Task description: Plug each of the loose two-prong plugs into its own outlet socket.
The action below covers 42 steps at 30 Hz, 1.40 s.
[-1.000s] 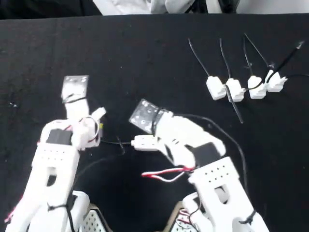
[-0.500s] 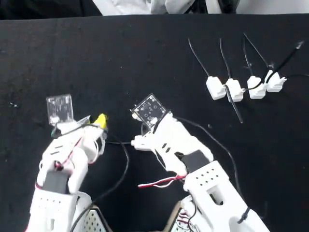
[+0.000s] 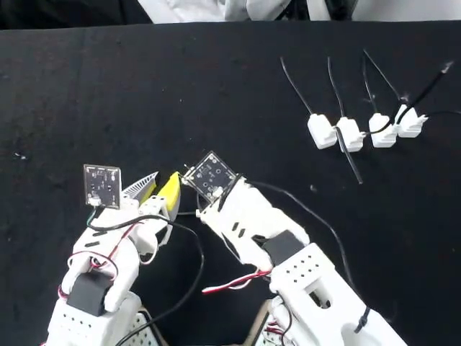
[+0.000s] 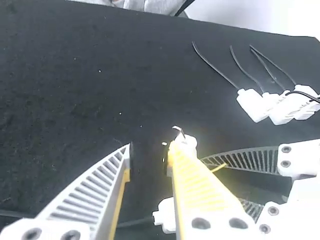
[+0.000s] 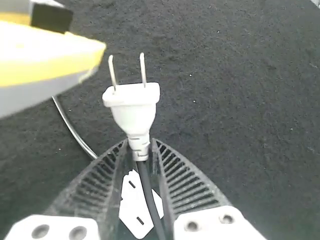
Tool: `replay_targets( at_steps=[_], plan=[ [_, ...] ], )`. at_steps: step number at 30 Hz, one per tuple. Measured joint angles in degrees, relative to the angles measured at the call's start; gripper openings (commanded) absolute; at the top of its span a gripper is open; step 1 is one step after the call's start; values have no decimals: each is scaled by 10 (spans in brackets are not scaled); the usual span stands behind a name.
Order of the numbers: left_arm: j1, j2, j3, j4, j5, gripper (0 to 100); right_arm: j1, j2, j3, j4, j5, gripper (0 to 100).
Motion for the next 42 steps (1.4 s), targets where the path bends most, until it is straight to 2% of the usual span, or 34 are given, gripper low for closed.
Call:
replay_targets(
  at_steps=[2,4,12,21,28,35,42],
  plan=[
    [-2,-2,0,0,0,22,0,0,0,0,0,11],
    [-10,-2,0,0,-4,48,0,0,0,0,0,11],
    [-13,-2,0,-7,-10,50,0,0,0,0,0,11],
    [42,-2,0,-20,-10,54,0,0,14,0,0,11],
    [61,-2,62,-109,-11,52,0,0,14,0,0,11],
    [61,-2,97,-137,-93,51,1,0,14,0,0,11],
    [62,-2,111,-142,-103,51,0,0,14,31,0,11]
  ],
)
